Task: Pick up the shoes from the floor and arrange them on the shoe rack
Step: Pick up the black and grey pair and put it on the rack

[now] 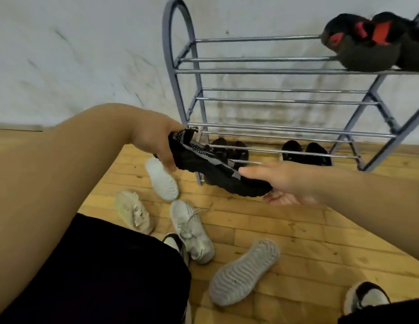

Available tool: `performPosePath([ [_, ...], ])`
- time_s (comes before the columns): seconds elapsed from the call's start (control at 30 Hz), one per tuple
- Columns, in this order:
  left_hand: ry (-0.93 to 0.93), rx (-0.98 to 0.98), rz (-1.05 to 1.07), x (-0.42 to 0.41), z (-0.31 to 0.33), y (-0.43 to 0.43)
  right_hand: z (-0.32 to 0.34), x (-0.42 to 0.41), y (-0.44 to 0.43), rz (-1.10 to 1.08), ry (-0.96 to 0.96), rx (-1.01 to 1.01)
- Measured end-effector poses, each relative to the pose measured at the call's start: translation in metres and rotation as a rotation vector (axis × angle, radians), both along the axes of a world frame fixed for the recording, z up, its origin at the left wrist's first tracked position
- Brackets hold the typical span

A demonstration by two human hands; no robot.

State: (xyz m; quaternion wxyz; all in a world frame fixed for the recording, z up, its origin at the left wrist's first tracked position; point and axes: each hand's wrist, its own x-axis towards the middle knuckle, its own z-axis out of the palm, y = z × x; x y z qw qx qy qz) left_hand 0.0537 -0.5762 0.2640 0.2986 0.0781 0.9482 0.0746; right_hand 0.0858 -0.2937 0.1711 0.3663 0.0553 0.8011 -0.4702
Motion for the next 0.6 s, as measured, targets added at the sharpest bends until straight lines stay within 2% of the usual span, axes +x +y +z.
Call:
performPosePath([
  [0.13, 0.101, 0.133, 0.164, 0.014, 0.039, -0.056, 0.045, 0.001, -0.04, 0.102, 0.17, -0.038],
  [0.23, 0.249, 0.282, 0.355, 0.05, 0.029, -0.108, 0.072, -0.01, -0.086, 0.031, 0.228, -0.158],
  [0.33, 0.414, 0.407, 0.559, 0.104, -0.021, -0.153, 0.088, -0.024, -0.16, 0.044, 0.232, -0.273],
  [0.47, 0.493, 0.56, 0.882, 0.184, -0.114, -0.201, 0.089, -0.015, -0.267, 0.324, 0.242, -0.102],
  [0.6, 0.426, 0.668, 1.119, 0.249, -0.197, -0.208, 0.046, 0.02, -0.331, 0.652, 0.341, 0.091],
])
